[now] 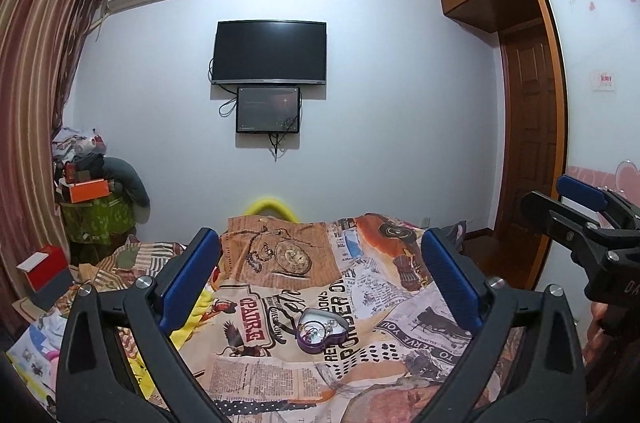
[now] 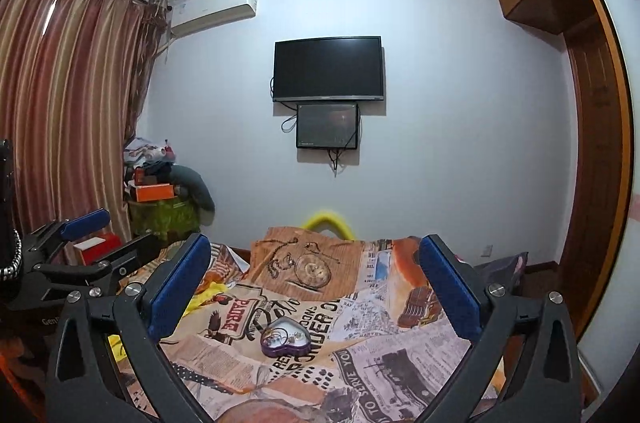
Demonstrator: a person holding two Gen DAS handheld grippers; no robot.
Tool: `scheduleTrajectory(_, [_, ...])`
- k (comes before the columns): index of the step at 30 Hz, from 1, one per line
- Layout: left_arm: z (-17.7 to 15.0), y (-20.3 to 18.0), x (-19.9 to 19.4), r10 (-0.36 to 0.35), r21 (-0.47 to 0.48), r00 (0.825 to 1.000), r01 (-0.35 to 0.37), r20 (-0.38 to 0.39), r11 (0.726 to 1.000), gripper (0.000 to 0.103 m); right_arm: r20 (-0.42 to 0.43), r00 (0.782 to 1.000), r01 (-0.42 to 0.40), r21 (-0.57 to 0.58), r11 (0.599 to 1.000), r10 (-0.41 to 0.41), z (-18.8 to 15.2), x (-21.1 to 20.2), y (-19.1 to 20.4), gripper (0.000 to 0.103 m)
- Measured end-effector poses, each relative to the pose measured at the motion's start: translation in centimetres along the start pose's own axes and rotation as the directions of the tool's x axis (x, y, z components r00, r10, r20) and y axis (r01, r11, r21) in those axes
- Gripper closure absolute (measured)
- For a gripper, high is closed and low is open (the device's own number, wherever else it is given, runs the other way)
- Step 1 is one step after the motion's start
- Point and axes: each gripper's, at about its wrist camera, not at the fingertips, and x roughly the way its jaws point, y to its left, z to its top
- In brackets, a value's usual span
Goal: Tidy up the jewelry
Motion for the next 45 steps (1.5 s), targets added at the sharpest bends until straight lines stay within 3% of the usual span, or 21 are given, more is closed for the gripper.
scheduleTrajectory(20, [-0.6,0.5,1.2,-0.001,-0.015,1.000,0.001,-0.030,1.000,0.001,-0.054,0.998,-0.014,-0.005,1.000,0.013,-0.3,0.4,-0.1,0.000])
scheduleTrajectory(45, [-0.8,0.4,1.4,-0.023,-0.024,0.999,0.022,-0.039,0.999,0.001,-0.060,0.998,-0.003,-0.009,1.000,0.002,-0.2,0.3,-0.3,0.000])
